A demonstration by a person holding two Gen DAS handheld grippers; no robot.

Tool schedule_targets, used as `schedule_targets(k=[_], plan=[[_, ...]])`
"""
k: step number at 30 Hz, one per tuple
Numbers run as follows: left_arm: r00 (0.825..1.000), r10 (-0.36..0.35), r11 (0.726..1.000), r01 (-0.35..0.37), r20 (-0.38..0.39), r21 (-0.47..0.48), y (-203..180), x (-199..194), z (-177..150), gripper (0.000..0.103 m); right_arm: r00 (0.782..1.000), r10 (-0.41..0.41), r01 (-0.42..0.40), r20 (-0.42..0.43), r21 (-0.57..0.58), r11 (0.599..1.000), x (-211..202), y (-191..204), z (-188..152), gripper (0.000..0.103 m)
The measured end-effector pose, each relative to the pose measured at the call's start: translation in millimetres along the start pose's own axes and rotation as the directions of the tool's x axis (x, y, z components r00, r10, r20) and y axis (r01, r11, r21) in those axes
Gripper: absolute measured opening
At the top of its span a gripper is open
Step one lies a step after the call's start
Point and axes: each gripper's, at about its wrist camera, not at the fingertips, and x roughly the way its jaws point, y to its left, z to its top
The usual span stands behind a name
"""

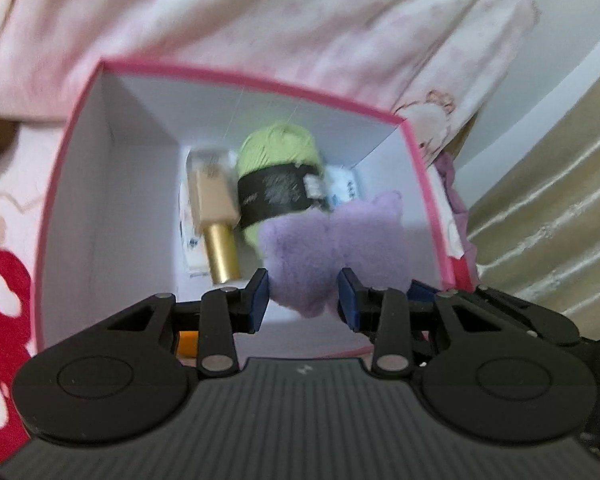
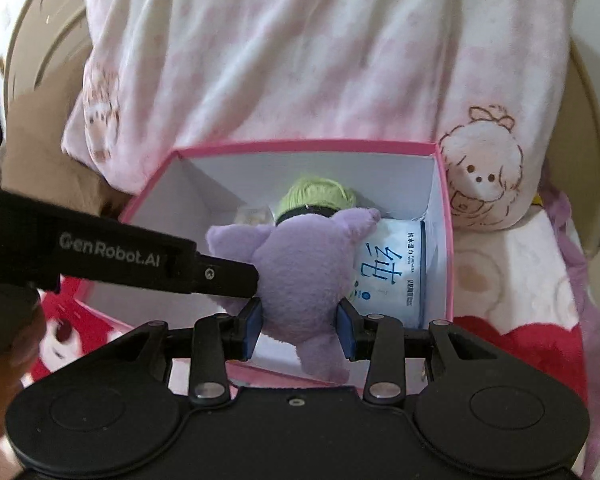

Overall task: Organize objects
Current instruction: 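Carry the purple plush into the pink box and open the left gripper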

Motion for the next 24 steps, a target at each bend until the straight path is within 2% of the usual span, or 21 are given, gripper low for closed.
schedule_targets(k=[7, 13, 17, 19, 20, 21, 24], plan=[[0.999, 0.002, 1.0, -0.001, -0.035, 0.03, 8.7, 25.8, -6.3, 0.035, 0.997, 0.026, -0.021, -0.068, 0.079, 0.997, 18.0, -16.9, 2.1, 0.044], [0.999, -0.002, 1.0, 0.003, -0.034, 0.03, 9.1, 34.6, -7.5, 0.036, 0.997, -0.002, 0.005, -0.072, 0.044, 0.999, 13.2, -17.7, 8.8, 0.044], [1.0, 0.014, 0.999, -0.013, -0.023, 0.032, 8.5, 37.4, -9.5, 0.044, 0.998, -0.02, 0.022, -0.064, 0.032, 0.999, 11.1, -15.4, 8.1, 0.044], [0.999, 0.028, 0.999, -0.027, -0.019, 0.045, 6.0, 36.8, -10.3, 0.051, 0.997, -0.051, 0.052, -0.053, 0.011, 0.999, 8.6, -14.1, 7.5, 0.052], [0.999, 0.039, 0.998, -0.038, -0.013, 0.052, 4.7, 35.9, -10.0, 0.06, 0.996, -0.075, 0.076, -0.048, 0.005, 0.997, 6.8, -14.7, 7.0, 0.058], [0.999, 0.05, 0.997, -0.049, -0.007, 0.06, 3.4, 34.5, -9.9, 0.068, 0.995, -0.089, 0.09, -0.043, 0.003, 0.996, 4.7, -16.3, 6.2, 0.06], [0.999, 0.028, 0.997, -0.029, 0.018, 0.071, 0.9, 26.5, -9.8, 0.068, 0.997, -0.062, 0.063, -0.036, 0.037, 0.997, 0.7, -25.3, 3.6, 0.06]])
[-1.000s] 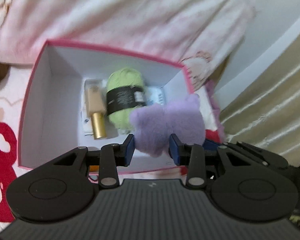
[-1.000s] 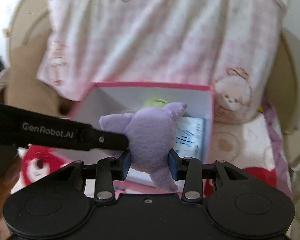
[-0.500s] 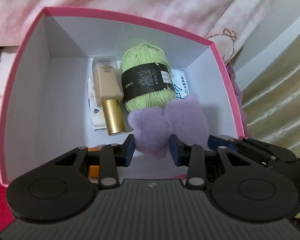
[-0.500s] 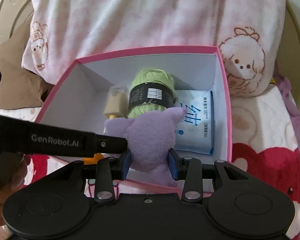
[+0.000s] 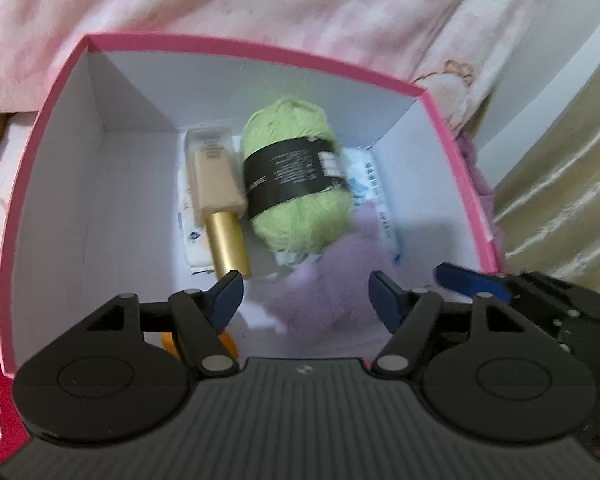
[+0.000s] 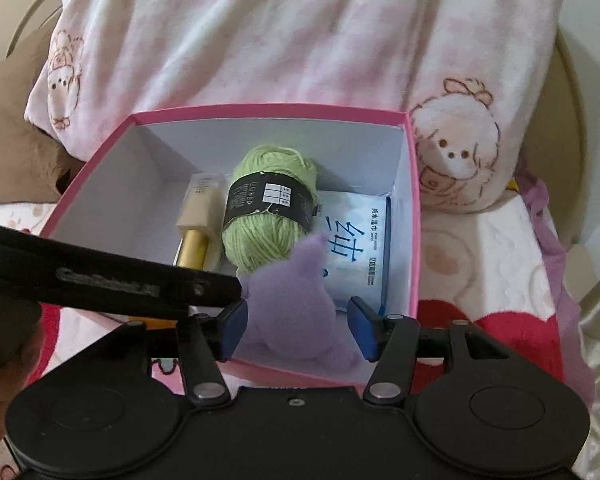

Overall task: Organize objects
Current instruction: 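Carry the purple plush into the pink box and open the left gripper, then withdraw the open left gripper up from the pink box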

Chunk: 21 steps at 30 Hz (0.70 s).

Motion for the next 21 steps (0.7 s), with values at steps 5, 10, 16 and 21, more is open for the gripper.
schedule_targets(k=[5, 10, 16, 21], plan=[[1.0, -0.017, 1.0, 0.017, 0.021, -0.003, -2.8, -12.7, 1.7, 0.064, 0.999, 0.018, -0.019, 0.028, 0.013, 1.0, -12.4, -3.2, -3.4, 0.06], [0.999, -0.019, 1.0, 0.019, 0.03, 0.018, -14.1, -42.3, -2.7, 0.063, 0.997, 0.054, -0.054, 0.05, 0.008, 0.999, -39.7, -1.9, -5.6, 0.06], [1.0, 0.023, 0.997, -0.024, 0.019, 0.076, -37.6, -95.0, -8.8, 0.065, 0.993, 0.085, -0.085, 0.084, -0.007, 0.996, -99.3, -7.0, -2.7, 0.06], [0.998, 0.046, 0.986, -0.052, 0.042, 0.156, -68.7, -138.5, -23.3, 0.067, 0.992, 0.104, -0.102, 0.066, -0.036, 0.994, -142.7, -17.1, -6.3, 0.06]])
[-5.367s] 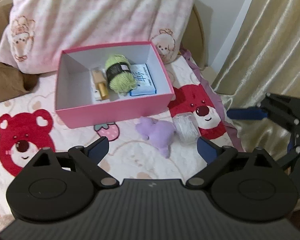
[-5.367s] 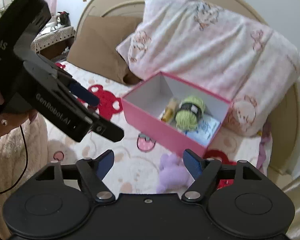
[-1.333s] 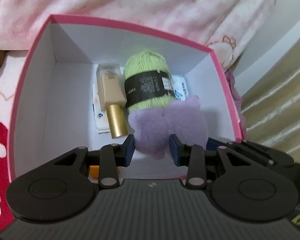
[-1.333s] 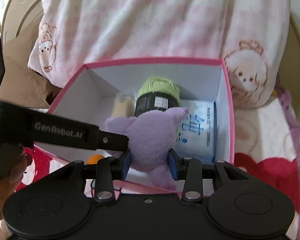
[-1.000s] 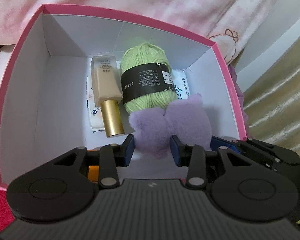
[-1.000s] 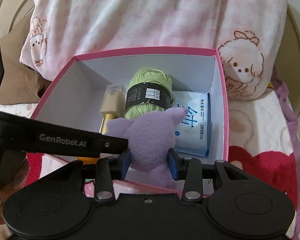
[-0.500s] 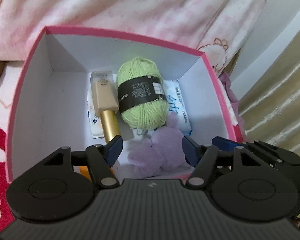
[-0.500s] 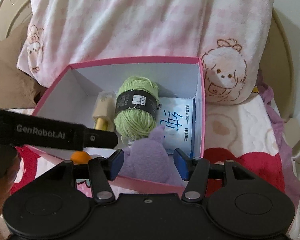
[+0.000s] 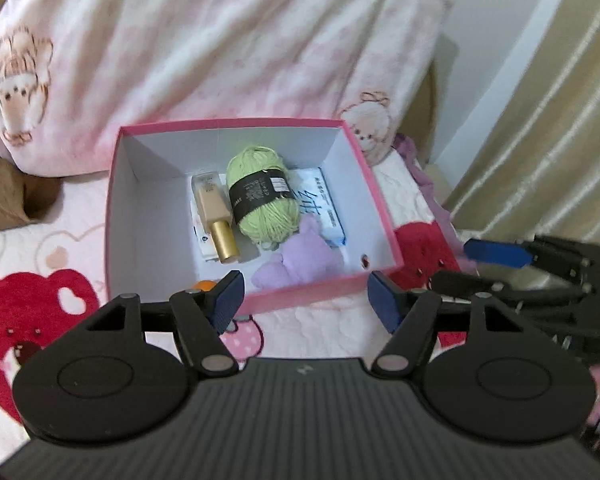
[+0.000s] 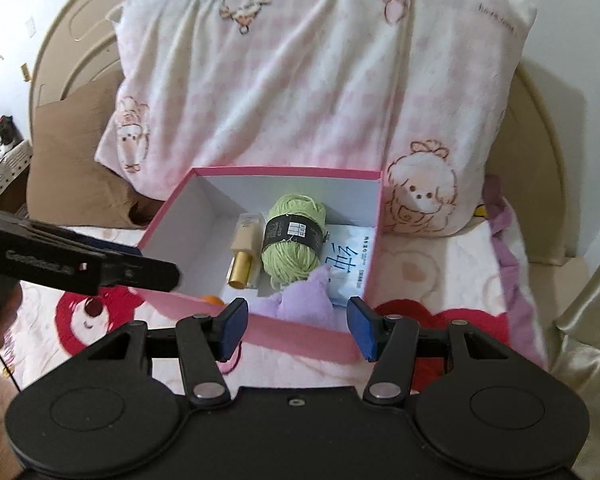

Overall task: Organize objects
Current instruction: 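Withdraw the open left gripper up from the pink box, then move the left gripper down to the clear floss-pick box and grasp it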

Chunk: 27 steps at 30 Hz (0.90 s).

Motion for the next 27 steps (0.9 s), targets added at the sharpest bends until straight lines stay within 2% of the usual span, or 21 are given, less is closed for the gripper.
schedule_targets(k=[10, 13, 18, 21, 24, 27], plan=[[0.999, -0.032, 0.998, 0.034, -0.034, 0.044, -48.8, -40.0, -26.5, 0.075, 0.999, 0.03, -0.031, -0.03, -0.036, 0.999, -49.9, -13.8, -27.9, 0.063], [0.998, -0.035, 0.997, 0.038, -0.044, 0.064, -65.0, -39.4, -35.8, 0.08, 0.997, 0.058, -0.06, -0.041, -0.053, 0.997, -56.8, -17.9, -39.2, 0.068], [0.996, -0.073, 0.997, 0.074, -0.049, 0.029, -78.8, -19.0, -54.8, 0.088, 0.99, 0.116, -0.122, -0.085, -0.07, 0.99, -48.9, -28.4, -62.3, 0.078], [0.996, -0.079, 0.997, 0.079, -0.041, -0.019, -80.6, -0.9, -64.2, 0.089, 0.986, 0.154, -0.16, -0.062, -0.094, 0.983, -40.6, -34.4, -76.6, 0.081], [0.995, -0.086, 0.995, 0.084, -0.042, -0.052, -82.6, 20.9, -72.0, 0.089, 0.984, 0.165, -0.171, -0.063, -0.124, 0.977, -26.9, -38.0, -88.6, 0.083], [0.996, -0.074, 0.996, 0.072, -0.042, -0.055, -84.9, 43.8, -76.3, 0.089, 0.988, 0.129, -0.142, -0.086, -0.17, 0.975, -8.3, -39.2, -97.9, 0.083]])
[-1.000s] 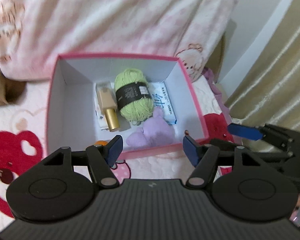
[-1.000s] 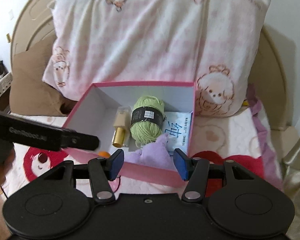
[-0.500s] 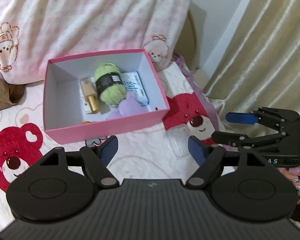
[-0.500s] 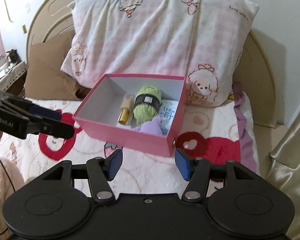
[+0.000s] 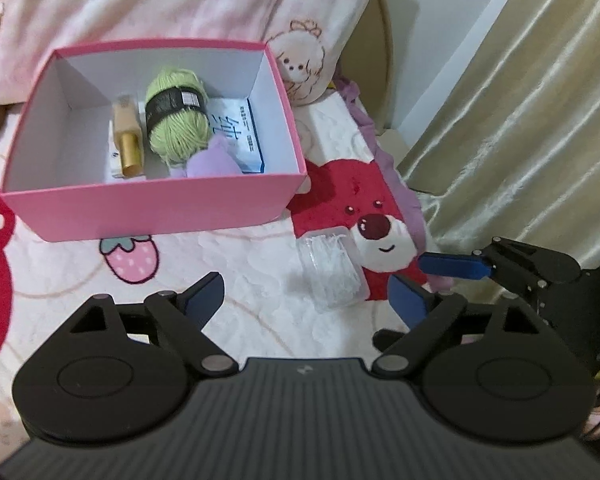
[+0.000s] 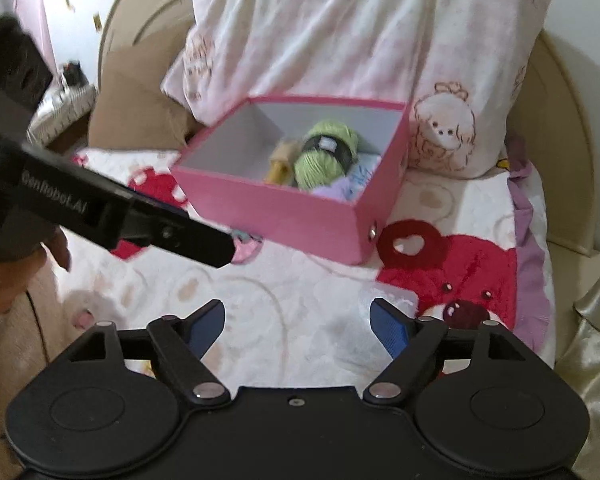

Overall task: Organize objects
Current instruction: 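Move the left gripper down to the clear floss-pick box and grasp it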

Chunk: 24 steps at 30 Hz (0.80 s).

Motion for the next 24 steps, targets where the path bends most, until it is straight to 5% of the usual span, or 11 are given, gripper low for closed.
schedule_targets(k=[12, 17, 24], plan=[[0.999, -0.028, 0.999, 0.029, 0.029, -0.037, 17.8, 70.5, -14.9, 0.088, 0.984, -0.137, 0.134, -0.117, -0.035, 0.99, 65.1, -4.8, -12.6, 0.083], [0.999, -0.04, 0.995, 0.039, -0.004, -0.088, 27.9, 91.4, -18.4, 0.086, 0.982, -0.145, 0.157, -0.122, 0.095, 0.983, 82.4, -23.9, -19.6, 0.083], [0.997, -0.079, 0.991, 0.079, 0.007, -0.105, 22.3, 115.4, -22.6, 0.085, 0.98, -0.13, 0.151, -0.151, 0.137, 0.979, 94.1, -32.5, -27.9, 0.084]])
